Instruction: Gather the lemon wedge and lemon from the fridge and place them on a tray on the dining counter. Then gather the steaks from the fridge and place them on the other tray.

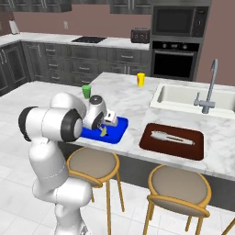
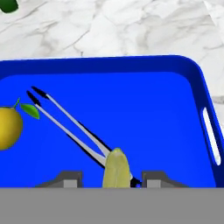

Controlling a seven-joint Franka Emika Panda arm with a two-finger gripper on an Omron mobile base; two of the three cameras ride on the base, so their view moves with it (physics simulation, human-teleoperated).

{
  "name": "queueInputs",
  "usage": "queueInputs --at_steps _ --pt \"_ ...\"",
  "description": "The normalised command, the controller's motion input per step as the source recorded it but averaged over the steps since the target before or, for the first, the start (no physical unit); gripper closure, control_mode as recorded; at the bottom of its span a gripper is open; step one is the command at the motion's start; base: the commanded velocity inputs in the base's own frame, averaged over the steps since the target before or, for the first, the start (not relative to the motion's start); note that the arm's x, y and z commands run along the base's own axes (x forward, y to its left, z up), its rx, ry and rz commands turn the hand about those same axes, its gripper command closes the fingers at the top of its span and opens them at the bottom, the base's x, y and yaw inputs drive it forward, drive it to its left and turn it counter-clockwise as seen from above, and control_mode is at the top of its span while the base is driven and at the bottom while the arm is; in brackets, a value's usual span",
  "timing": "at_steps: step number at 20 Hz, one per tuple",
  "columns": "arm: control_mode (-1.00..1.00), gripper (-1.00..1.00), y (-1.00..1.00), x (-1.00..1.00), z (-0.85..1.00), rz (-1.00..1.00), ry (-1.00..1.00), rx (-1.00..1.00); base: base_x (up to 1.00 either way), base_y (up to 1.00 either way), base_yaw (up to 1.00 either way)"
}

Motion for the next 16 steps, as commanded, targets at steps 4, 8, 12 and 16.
queueInputs --at_steps 4,8,12,16 --pt "-1.00 -1.00 -0.08 0.05 0.05 0.00 0.00 0.03 0.00 0.00 0.00" --pt "-1.00 -1.00 0.00 -0.08 0.52 -0.01 0.00 0.00 0.00 0.00 0.00" --pt "-1.00 -1.00 0.05 -0.34 0.83 -0.03 0.00 0.00 0.00 0.00 0.00" --pt "-1.00 -1.00 0.13 -0.49 0.86 -0.04 0.07 0.00 0.00 0.00 0.00"
